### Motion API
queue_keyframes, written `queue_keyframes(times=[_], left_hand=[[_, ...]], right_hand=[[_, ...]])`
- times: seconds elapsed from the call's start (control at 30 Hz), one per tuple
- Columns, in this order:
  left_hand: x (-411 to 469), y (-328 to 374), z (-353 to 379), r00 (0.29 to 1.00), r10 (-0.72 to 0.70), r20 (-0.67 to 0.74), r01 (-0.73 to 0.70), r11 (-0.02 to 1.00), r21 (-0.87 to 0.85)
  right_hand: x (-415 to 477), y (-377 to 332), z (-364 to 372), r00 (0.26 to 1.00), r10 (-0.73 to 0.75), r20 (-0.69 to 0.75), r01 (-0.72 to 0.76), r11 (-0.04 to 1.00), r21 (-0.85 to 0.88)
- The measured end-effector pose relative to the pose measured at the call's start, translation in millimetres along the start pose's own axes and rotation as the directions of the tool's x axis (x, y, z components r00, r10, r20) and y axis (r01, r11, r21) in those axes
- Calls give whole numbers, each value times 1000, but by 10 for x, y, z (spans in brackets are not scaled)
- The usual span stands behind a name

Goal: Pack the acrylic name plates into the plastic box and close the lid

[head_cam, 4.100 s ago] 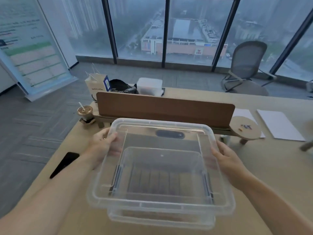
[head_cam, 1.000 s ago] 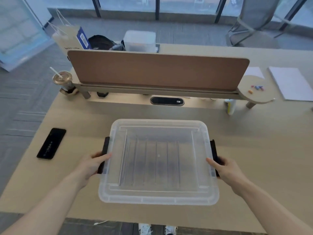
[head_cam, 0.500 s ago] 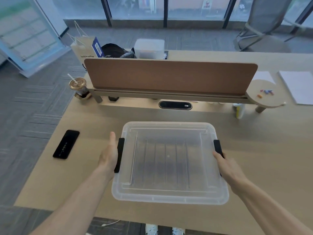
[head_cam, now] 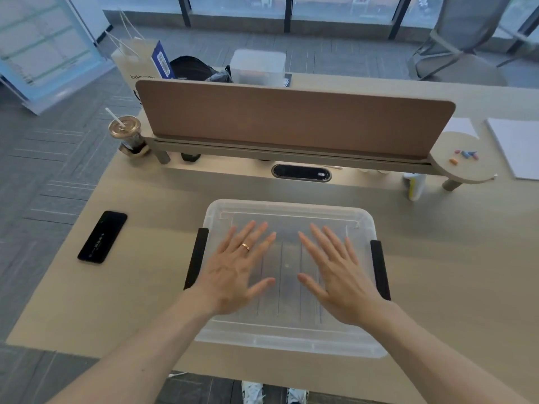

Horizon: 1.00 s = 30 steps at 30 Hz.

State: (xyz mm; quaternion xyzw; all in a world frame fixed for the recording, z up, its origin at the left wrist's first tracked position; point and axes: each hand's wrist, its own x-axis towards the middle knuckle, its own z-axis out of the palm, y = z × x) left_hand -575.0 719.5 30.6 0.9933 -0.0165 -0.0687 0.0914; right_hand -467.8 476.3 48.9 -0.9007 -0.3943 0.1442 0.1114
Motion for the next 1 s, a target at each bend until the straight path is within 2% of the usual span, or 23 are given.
queue_keyframes(times=[0.07,0.13,0.4,0.73,0.87,1.0], left_hand=[[69,48,106,999,-19,30,20,1000,-19],[114,48,155,998,-37,42,38,999,-3],[305,111,218,991,-130,-6,130,991,-39],[338,119,409,989,-145,-4,145,989,0],[338,157,317,988,-154,30,154,988,13],[351,173,75,976,-181,123,181,983,10]], right_hand=[[95,19,111,996,-50,80,57,994,-91],[123,82,204,993,-37,110,52,989,-138],[128,129,370,997,-30,69,43,979,-197],[169,147,492,998,-28,65,39,982,-185],[160,130,432,993,-9,120,33,979,-199],[195,116,140,982,-41,186,65,990,-126]])
